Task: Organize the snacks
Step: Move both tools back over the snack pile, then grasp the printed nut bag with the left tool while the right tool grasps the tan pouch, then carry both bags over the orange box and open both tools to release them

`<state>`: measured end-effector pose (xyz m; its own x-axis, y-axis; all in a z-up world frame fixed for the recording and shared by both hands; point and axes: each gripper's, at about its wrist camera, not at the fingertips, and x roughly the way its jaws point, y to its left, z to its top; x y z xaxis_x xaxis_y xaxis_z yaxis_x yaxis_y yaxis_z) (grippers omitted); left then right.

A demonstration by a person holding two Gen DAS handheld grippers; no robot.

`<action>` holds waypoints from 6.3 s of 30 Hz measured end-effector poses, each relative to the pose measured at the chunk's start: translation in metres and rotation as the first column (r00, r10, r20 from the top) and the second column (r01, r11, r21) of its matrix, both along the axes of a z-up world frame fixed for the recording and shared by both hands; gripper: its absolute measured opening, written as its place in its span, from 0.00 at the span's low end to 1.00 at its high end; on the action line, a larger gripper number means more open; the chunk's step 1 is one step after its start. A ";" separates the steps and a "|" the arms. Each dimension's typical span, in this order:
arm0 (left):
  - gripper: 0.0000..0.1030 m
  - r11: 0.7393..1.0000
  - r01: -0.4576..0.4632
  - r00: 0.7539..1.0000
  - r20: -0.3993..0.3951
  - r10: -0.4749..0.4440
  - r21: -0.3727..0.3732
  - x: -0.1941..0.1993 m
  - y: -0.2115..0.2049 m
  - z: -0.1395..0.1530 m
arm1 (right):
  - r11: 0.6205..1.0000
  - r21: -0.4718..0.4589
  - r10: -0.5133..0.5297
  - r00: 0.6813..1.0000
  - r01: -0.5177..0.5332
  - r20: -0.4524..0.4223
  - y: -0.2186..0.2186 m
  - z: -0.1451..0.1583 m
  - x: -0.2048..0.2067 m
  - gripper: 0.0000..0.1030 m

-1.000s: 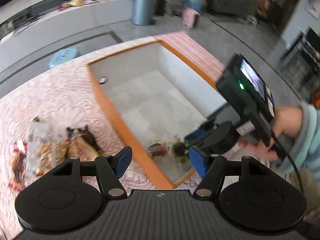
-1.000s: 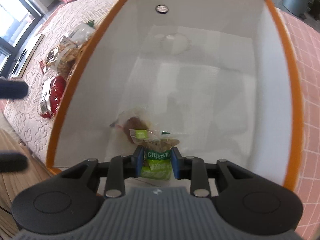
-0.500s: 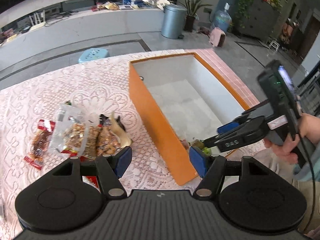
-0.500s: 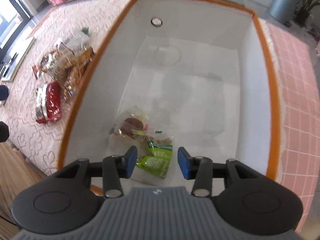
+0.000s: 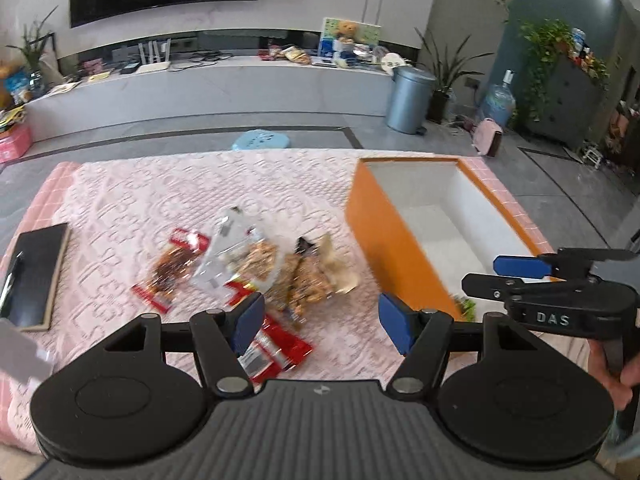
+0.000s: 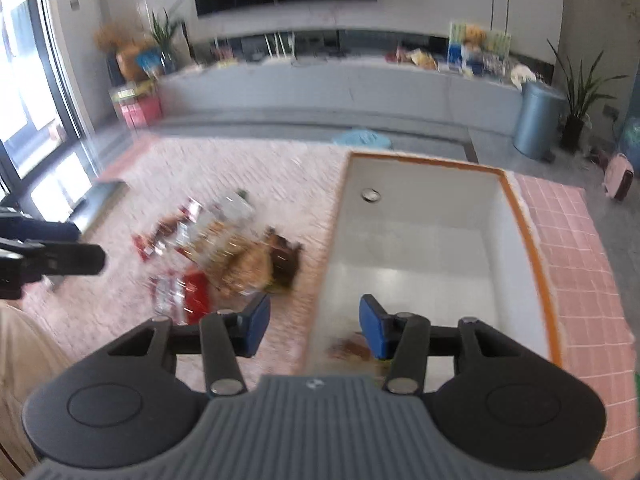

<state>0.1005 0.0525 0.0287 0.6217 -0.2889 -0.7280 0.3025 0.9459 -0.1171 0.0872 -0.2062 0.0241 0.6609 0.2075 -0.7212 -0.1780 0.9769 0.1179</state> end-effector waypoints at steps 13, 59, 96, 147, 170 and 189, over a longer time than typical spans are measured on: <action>0.66 0.995 -0.092 0.996 -0.026 0.091 -0.037 -0.005 0.038 -0.037 | 1.000 0.014 0.021 0.993 -0.023 0.116 0.083 -0.030 -0.030 0.47; 0.55 0.978 0.156 0.988 -0.046 -0.151 0.140 0.146 -0.013 -0.144 | 0.995 -0.088 0.055 0.998 -0.057 -0.030 0.116 -0.146 0.108 0.53; 0.48 0.977 -0.202 0.974 -0.116 0.194 -0.069 0.108 0.065 -0.129 | 0.994 0.090 0.074 0.994 -0.067 -0.077 0.141 -0.133 0.127 0.23; 0.44 0.956 0.245 0.967 -0.033 -0.253 -0.163 0.065 -0.178 -0.024 | 0.953 0.192 -0.242 0.970 0.233 0.024 -0.153 -0.012 0.000 0.21; 0.44 0.963 0.268 0.899 -0.349 -0.264 -0.037 0.129 -0.230 -0.128 | 0.989 0.099 -0.071 0.949 0.106 -0.307 -0.143 -0.093 0.072 0.21; 0.69 0.953 0.301 0.912 -0.282 -0.296 -0.027 0.111 -0.230 -0.107 | 0.996 0.005 -0.076 0.912 0.085 -0.402 -0.132 -0.094 0.076 0.19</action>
<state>0.2118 -0.1773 -0.0787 0.2786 -0.4156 -0.8658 0.5287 0.8190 -0.2230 0.1628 -0.3377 -0.0700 0.3318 0.1844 -0.9251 -0.0323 0.9823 0.1843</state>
